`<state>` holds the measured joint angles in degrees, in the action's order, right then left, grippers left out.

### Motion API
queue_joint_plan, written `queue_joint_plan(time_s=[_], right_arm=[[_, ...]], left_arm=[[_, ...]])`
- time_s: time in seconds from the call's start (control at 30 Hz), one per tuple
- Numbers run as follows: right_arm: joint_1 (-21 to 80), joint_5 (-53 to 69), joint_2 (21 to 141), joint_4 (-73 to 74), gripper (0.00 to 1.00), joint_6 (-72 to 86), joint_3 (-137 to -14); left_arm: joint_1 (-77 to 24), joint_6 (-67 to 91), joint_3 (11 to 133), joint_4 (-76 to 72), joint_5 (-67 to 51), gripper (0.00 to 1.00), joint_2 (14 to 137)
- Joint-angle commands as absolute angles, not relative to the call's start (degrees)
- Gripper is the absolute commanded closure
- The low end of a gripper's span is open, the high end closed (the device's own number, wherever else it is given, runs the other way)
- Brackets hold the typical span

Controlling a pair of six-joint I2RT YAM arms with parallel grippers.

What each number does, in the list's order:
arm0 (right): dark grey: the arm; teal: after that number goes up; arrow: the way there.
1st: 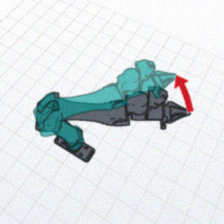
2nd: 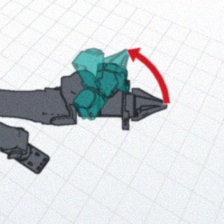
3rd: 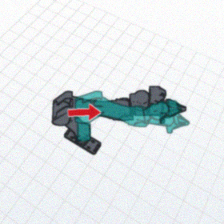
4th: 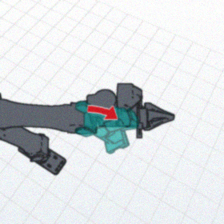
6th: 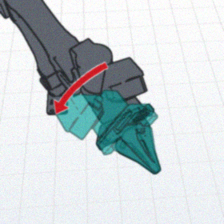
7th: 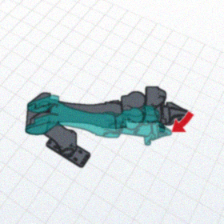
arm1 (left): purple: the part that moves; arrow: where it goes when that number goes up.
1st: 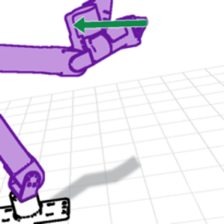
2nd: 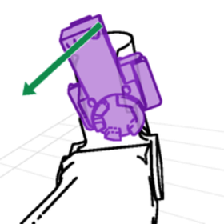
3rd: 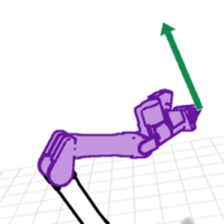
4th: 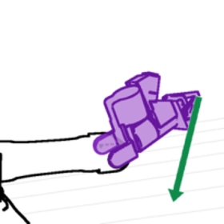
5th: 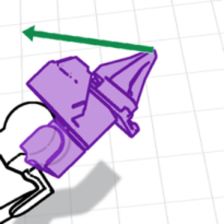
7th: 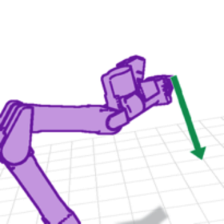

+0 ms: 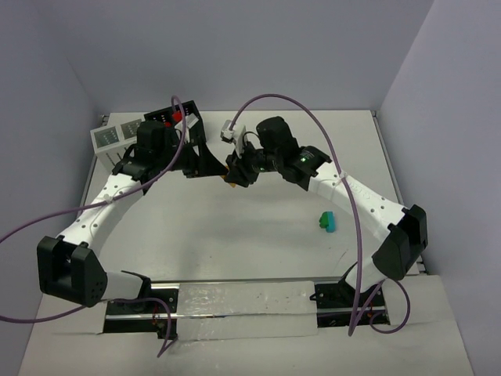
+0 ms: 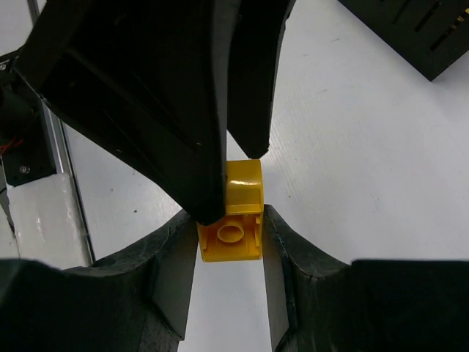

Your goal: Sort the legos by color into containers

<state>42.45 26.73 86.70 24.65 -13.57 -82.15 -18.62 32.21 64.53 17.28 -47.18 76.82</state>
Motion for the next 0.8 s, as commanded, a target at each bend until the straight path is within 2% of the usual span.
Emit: queue_joint_plan(time_s=[0.0, 0.07, 0.13, 0.17, 0.27, 0.4, 0.47, 0.5, 0.57, 0.6, 0.63, 0.7, 0.73, 0.77], right_arm=[[44.0, 24.0, 86.7, 24.9, 1.00, -14.9, -86.6], [44.4, 23.6, 86.9, 25.2, 1.00, -15.0, -87.2], [44.9, 22.8, 87.2, 25.4, 1.00, -15.2, -87.7], [45.0, 22.4, 87.3, 25.4, 1.00, -15.3, -87.9], [45.1, 21.9, 87.6, 25.3, 1.00, -15.5, -88.0], [45.4, 20.9, 87.8, 25.0, 1.00, -15.4, -87.9], [45.3, 20.4, 87.8, 24.9, 0.98, -15.4, -87.6], [45.3, 19.8, 87.6, 24.8, 0.92, -15.4, -87.3], [44.8, 18.6, 87.1, 24.5, 0.72, -14.9, -86.8], [44.4, 18.4, 86.9, 24.5, 0.60, -14.6, -86.6], [43.9, 18.5, 86.7, 24.3, 0.43, -14.0, -86.0], [40.9, 20.3, 85.7, 24.0, 0.25, -12.1, -84.9], [39.2, 22.3, 85.3, 23.8, 0.13, -10.8, -84.4], [37.7, 23.7, 85.0, 23.7, 0.08, -10.3, -84.0]], left_arm=[[-20.2, 31.7, 67.7, 16.0, -46.9, 0.24, 77.9], [-20.4, 31.8, 68.2, 16.1, -47.0, 0.28, 78.3], [-20.6, 32.0, 68.4, 16.0, -47.3, 0.36, 78.8], [-20.7, 32.1, 68.2, 15.7, -47.8, 0.45, 79.0], [-20.7, 33.2, 66.9, 14.1, -49.4, 0.63, 79.0], [-20.7, 34.1, 65.7, 13.0, -51.3, 0.95, 78.8], [-20.5, 33.3, 65.9, 13.6, -51.2, 1.00, 78.5], [-20.3, 32.9, 66.1, 14.0, -51.2, 1.00, 78.4], [-19.3, 30.9, 66.9, 15.7, -50.5, 1.00, 78.1], [-18.6, 30.2, 67.3, 16.5, -50.0, 1.00, 78.1], [-17.3, 28.1, 68.8, 18.8, -48.9, 1.00, 78.5], [-15.0, 25.0, 71.3, 22.0, -47.7, 1.00, 79.8], [-12.5, 23.1, 73.6, 23.7, -46.8, 1.00, 81.0], [-10.9, 21.8, 75.2, 24.6, -45.7, 1.00, 81.9]])
